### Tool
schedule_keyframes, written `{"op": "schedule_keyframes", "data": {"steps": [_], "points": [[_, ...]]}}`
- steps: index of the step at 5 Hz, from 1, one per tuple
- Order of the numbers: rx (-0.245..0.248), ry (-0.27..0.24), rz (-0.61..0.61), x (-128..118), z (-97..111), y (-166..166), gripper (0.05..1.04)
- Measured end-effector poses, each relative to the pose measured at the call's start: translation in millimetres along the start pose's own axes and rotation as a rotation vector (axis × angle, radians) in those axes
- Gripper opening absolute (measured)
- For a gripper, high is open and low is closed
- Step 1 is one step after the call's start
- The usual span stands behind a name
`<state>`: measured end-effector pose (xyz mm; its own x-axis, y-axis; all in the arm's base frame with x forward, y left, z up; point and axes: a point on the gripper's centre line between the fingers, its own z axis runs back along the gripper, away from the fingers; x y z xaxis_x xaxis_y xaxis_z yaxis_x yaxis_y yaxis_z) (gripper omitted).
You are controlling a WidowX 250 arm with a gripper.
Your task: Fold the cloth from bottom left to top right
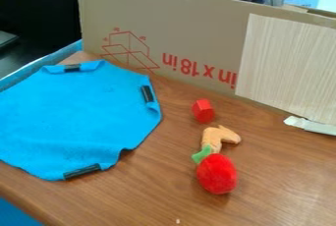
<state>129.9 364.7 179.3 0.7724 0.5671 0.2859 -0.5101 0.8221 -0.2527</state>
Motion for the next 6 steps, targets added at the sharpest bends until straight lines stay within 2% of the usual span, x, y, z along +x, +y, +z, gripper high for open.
{"op": "schedule_keyframes", "data": {"steps": [1, 2, 3, 4, 5, 6], "points": [[-0.024, 0.027, 0.027, -5, -18, 5, 1.0], [-0.006, 0.023, 0.089, -12, -80, -4, 1.0], [0.056, -0.037, 0.14, 0, -109, -12, 1.0], [0.103, -0.048, 0.189, 5, -132, -8, 1.0], [0.101, -0.027, 0.221, 9, -151, -11, 1.0], [0.128, -0.024, 0.239, 10, -166, -8, 1.0]]}}
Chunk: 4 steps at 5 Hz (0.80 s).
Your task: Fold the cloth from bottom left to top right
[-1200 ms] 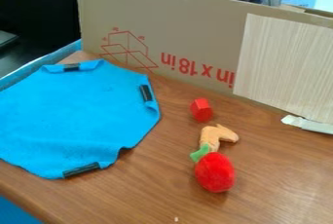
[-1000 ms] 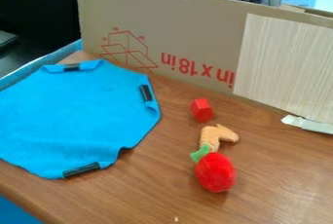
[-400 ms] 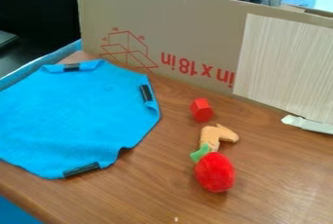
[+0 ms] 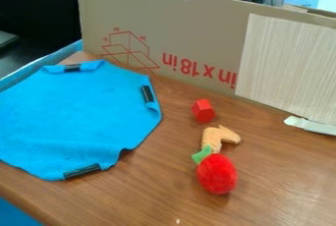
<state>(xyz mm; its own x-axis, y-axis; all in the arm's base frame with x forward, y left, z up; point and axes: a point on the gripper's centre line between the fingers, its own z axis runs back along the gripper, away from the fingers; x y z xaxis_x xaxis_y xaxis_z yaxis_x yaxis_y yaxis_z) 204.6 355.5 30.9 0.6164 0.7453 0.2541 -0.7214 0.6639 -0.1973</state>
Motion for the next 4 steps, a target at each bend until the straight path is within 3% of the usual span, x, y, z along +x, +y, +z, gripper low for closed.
{"op": "schedule_keyframes", "data": {"steps": [1, 2, 3, 4], "points": [[0.021, 0.012, -0.02, -2, -15, -5, 1.0], [0.001, 0.037, -0.026, -13, -22, -8, 1.0], [-0.05, 0.059, -0.03, -23, -15, -19, 1.0], [-0.066, 0.047, -0.053, -27, -3, -26, 1.0]]}}
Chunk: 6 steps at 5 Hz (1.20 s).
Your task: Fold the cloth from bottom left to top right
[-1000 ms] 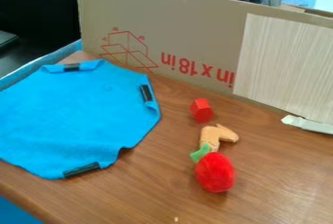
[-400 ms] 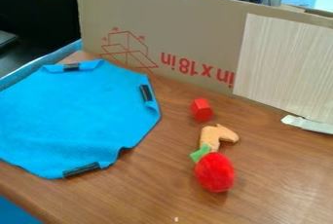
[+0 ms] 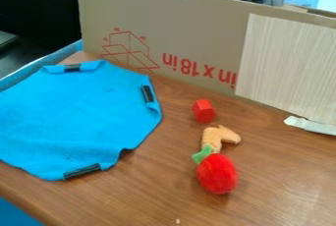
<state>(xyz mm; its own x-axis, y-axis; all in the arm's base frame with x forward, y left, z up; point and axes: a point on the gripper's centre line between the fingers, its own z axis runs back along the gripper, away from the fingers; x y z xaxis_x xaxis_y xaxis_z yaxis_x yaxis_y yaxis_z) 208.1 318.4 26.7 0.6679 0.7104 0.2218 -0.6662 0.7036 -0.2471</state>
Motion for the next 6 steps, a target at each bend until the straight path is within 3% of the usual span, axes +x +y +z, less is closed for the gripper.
{"op": "schedule_keyframes", "data": {"steps": [2, 3, 5, 6], "points": [[0.046, -0.03, -0.016, 0, -4, 6, 1.0], [0.073, -0.023, -0.025, -1, -18, 9, 0.953], [0.088, -0.038, -0.014, -1, -22, 9, 0.385], [0.082, -0.037, -0.024, -2, -22, 9, 0.149]]}}
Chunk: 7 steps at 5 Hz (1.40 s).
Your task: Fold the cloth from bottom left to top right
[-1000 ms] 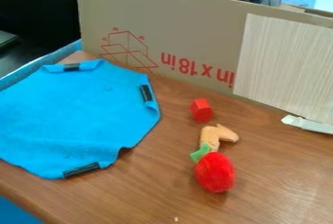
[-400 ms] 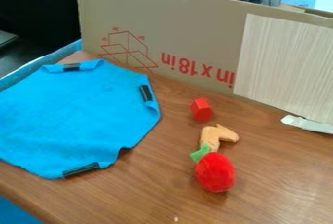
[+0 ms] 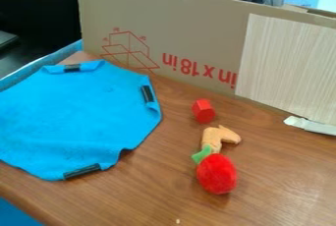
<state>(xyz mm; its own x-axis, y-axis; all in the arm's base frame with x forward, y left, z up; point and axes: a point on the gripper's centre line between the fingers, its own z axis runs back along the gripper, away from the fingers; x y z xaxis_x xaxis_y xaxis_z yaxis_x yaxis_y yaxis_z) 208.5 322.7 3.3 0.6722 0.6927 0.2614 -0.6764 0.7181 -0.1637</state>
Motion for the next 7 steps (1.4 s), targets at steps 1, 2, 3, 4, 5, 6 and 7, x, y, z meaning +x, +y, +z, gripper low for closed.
{"op": "schedule_keyframes", "data": {"steps": [1, 2, 3, 4, 5, 6, 7], "points": [[-0.015, -0.008, 0.009, -1, 1, 5, 0.063], [-0.032, -0.015, 0.052, -5, 6, 16, 0.05], [-0.053, -0.034, 0.077, 1, 30, 6, 0.05], [-0.046, -0.044, 0.098, 10, 46, -20, 0.05], [-0.029, -0.013, 0.109, 12, 50, -66, 0.05], [-0.024, 0.037, 0.118, 7, 46, -102, 0.05], [-0.004, 0.049, 0.113, 5, 41, -130, 0.05]]}}
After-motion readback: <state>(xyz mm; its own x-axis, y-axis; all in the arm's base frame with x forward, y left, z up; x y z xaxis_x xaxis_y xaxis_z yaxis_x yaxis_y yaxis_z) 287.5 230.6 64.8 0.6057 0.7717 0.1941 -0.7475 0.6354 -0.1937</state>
